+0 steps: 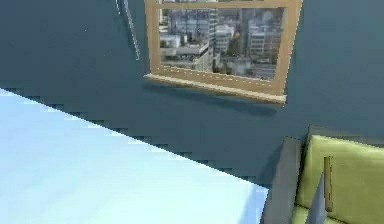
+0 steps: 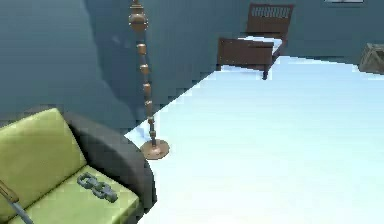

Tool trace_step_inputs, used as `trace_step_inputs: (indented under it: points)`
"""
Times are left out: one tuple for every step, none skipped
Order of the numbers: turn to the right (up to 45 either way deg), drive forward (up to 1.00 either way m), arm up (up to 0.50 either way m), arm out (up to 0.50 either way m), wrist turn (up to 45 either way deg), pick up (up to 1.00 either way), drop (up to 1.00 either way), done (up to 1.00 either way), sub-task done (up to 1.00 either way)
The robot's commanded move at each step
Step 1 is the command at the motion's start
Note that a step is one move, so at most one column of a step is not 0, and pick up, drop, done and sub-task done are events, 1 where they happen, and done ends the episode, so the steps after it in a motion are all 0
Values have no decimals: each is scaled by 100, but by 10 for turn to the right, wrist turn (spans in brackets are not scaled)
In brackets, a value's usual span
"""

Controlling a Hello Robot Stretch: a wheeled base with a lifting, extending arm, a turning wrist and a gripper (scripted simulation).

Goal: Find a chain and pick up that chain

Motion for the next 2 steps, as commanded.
trace_step_inputs:
  points:
    - [450,0,0,0,0,0,0,0,0]
    - [450,0,0,0,0,0,0,0,0]
